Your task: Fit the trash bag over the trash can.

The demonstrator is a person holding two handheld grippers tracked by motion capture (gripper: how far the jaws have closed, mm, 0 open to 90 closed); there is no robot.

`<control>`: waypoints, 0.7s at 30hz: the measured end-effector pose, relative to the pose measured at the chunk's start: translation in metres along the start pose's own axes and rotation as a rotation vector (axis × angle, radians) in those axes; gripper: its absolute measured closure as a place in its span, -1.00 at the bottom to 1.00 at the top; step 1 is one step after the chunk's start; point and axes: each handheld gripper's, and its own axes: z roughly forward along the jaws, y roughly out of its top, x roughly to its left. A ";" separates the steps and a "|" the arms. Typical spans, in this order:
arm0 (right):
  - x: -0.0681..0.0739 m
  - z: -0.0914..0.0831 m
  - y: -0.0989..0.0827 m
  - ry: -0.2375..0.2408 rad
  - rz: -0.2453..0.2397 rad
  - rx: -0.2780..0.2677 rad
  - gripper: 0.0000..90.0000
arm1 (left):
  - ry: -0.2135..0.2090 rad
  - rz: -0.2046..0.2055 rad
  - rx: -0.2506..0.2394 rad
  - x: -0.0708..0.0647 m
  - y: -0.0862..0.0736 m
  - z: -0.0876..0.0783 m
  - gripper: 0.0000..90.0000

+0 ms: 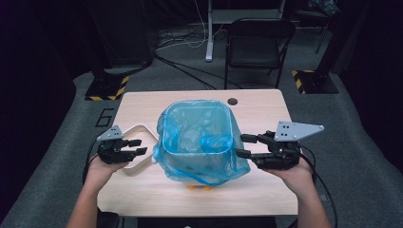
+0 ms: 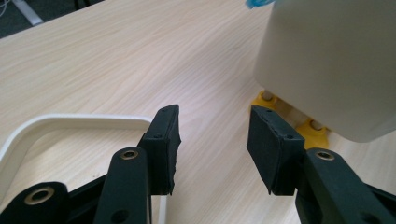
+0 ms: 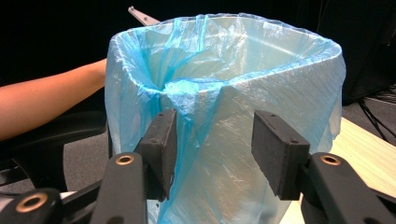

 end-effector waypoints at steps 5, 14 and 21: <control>0.001 0.000 0.000 -0.010 -0.008 0.002 0.04 | 0.011 -0.032 0.004 0.005 -0.013 0.009 0.06; 0.002 0.001 0.000 -0.037 -0.019 -0.005 -0.14 | 0.060 -0.044 0.065 0.007 -0.032 0.026 -0.22; 0.001 0.001 -0.001 -0.069 -0.023 -0.010 -0.27 | 0.086 -0.062 0.108 0.011 -0.044 0.038 -0.34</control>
